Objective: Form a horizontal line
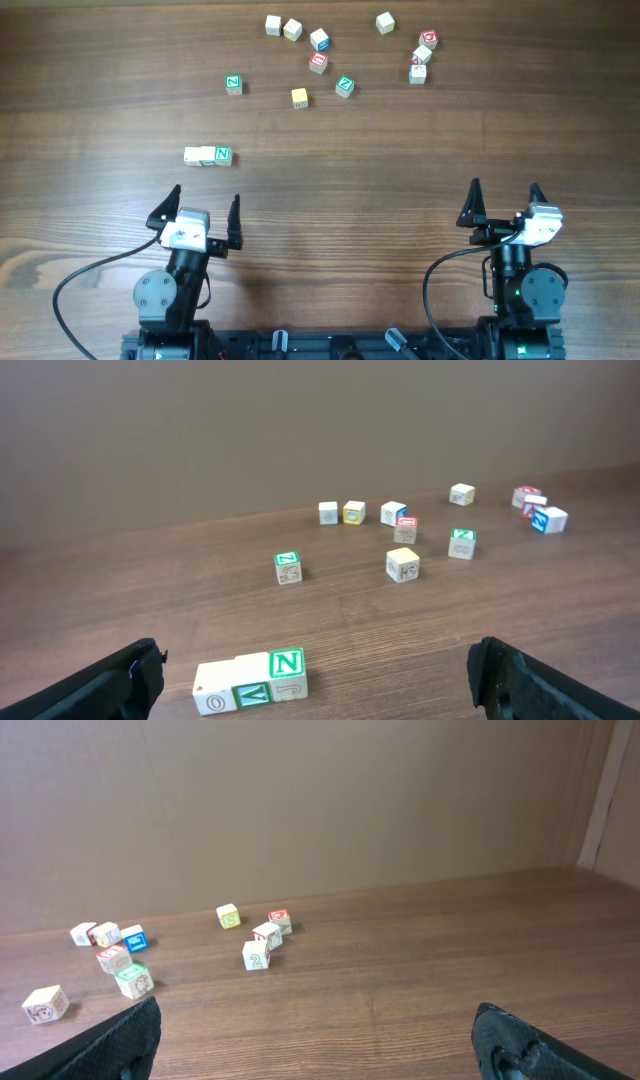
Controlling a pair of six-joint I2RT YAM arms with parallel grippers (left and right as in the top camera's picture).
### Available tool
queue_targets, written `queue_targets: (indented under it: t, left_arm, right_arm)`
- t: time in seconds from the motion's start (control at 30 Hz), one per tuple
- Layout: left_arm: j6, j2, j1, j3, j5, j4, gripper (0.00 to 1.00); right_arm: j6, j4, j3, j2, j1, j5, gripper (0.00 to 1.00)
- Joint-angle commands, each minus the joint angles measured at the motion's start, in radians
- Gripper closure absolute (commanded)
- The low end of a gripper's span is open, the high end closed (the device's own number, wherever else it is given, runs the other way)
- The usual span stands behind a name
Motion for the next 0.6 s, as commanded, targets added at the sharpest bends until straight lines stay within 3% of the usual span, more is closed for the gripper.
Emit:
queue_targets:
  t: [0.0, 0.1, 0.57]
  left_arm:
    - [-0.05, -0.011, 0.001, -0.008, -0.041, -0.007, 0.0]
    - [-0.098, -0.011, 0.001, -0.008, -0.081, -0.011, 0.0]
    - [-0.093, -0.011, 0.001, -0.008, -0.08, -0.008, 0.0]
  right_arm:
    - [0.004, 0.003, -0.001, -0.008, -0.002, -0.016, 0.0]
    - [0.004, 0.003, -0.001, -0.008, -0.002, -0.016, 0.0]
    - [0.004, 0.003, -0.001, -0.008, -0.002, -0.016, 0.0]
